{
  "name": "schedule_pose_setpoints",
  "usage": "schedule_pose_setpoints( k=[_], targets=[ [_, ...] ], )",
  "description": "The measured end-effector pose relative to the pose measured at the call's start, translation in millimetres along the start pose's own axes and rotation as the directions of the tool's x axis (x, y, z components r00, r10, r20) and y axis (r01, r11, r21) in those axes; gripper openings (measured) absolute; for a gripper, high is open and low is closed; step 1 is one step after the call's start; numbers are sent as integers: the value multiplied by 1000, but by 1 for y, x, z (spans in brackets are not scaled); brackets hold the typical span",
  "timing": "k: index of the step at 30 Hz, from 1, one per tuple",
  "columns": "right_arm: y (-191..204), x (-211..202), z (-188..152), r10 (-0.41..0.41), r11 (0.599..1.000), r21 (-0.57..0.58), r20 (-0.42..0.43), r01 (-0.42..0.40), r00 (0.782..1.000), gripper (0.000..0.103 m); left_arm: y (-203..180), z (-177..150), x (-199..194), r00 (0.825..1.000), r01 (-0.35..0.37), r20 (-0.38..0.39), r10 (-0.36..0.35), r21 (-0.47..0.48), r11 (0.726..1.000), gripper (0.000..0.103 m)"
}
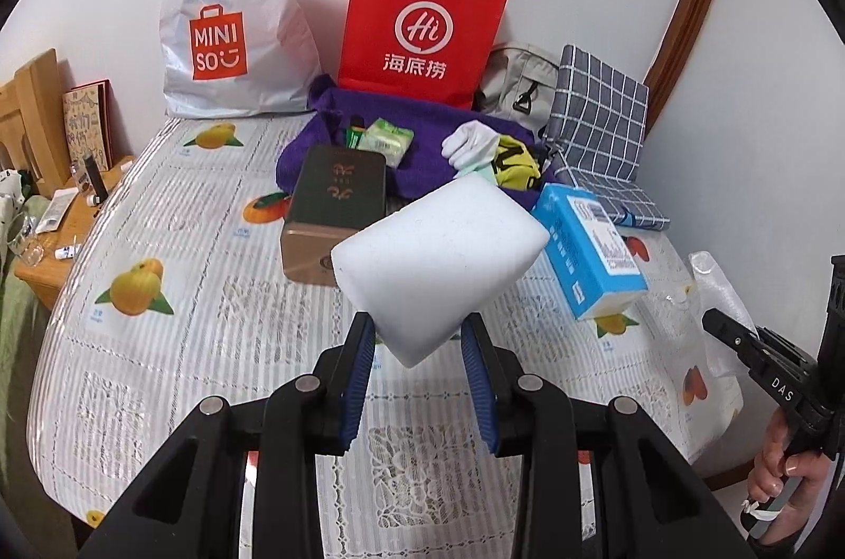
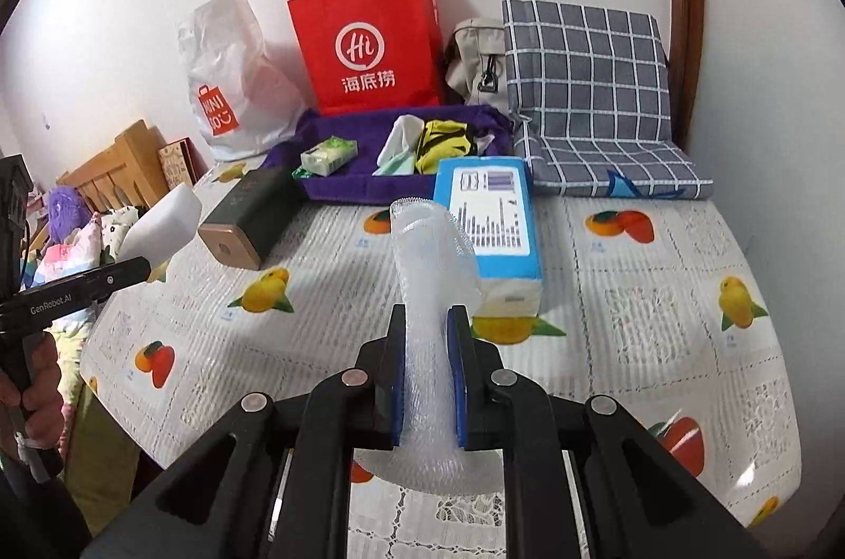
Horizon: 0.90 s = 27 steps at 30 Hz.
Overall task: Organize soft objects
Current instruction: 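Carry the white sponge and mesh bag over the purple towel with both grippers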
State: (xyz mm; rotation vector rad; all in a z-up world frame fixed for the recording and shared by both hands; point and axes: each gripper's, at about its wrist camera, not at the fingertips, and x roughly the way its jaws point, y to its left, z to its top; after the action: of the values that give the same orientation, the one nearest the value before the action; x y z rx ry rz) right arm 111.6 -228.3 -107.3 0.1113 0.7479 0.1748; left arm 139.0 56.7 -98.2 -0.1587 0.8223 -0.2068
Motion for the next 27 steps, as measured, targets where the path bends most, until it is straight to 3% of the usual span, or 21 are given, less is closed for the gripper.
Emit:
schedule_pose_setpoints(
  k=[27],
  targets=[
    [-8, 8, 57, 17, 1000, 9, 45, -18, 999, 14, -1, 61, 9, 999, -8, 33, 8, -2, 1000, 32]
  ],
)
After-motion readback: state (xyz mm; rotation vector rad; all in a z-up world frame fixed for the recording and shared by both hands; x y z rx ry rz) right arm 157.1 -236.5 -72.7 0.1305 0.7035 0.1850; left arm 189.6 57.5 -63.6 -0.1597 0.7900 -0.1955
